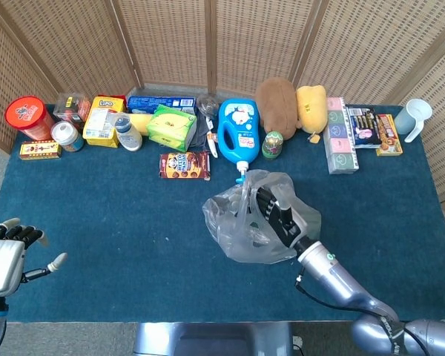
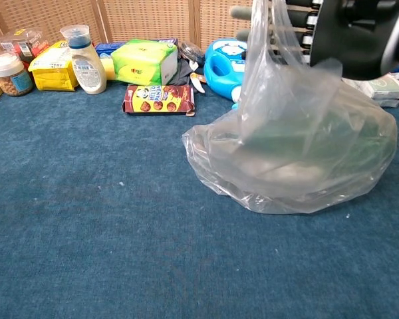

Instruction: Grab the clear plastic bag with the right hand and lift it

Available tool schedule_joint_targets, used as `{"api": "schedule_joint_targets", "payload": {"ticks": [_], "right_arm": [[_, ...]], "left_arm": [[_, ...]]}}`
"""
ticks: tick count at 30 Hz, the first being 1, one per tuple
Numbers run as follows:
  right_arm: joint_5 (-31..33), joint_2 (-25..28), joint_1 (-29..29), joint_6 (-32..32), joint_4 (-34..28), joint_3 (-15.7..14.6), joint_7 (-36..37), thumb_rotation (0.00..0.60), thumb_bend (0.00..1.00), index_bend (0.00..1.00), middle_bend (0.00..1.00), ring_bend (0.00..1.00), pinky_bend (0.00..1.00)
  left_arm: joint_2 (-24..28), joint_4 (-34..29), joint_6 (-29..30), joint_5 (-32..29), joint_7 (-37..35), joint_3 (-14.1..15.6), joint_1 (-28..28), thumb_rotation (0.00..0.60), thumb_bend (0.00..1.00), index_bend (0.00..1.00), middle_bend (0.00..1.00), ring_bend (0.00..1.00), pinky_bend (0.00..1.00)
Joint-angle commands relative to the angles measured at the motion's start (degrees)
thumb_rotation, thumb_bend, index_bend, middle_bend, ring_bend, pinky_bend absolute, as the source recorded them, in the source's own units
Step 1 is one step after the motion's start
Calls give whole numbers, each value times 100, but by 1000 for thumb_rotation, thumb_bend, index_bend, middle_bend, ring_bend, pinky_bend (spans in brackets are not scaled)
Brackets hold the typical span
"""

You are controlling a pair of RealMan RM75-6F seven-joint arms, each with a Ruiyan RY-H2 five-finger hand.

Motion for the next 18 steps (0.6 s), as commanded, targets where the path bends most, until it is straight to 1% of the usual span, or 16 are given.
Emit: {"api": "schedule_joint_targets", "payload": {"ticks": [1,4,12,14,16,18], "right_arm": [[205,-132,-9,112,45,152,-24,3,395,301,329,299,294],[348,-143,-67,136,-57,252,62,4,396,300,329,298,310],[629,2,-185,-148,-298,599,724,3,401,284,327,303,434],[667,63,-232,-252,-389,712,989,2,404,284,327,325,470],[794,139,-270,-389,-498,851,1275,14,409,286,331,358,505],[911,211,-288,-485,-564,958,1388,40,415,298,349,398,540]], "left_arm": [[-1,-8,-5,4,8,5,-3,1,167,543,498,408,204],[-8,-20,-18,2,22,7,-11,5,166,543,498,409,204],[-16,-42,-49,-21,57,8,-28,1,166,542,498,409,205],[-16,-43,-62,-39,64,10,-30,4,166,543,498,409,205],[-20,-45,-74,-47,65,12,-34,4,166,543,498,409,204],[-22,-47,-77,-50,61,14,-35,2,166,543,498,409,204]]}}
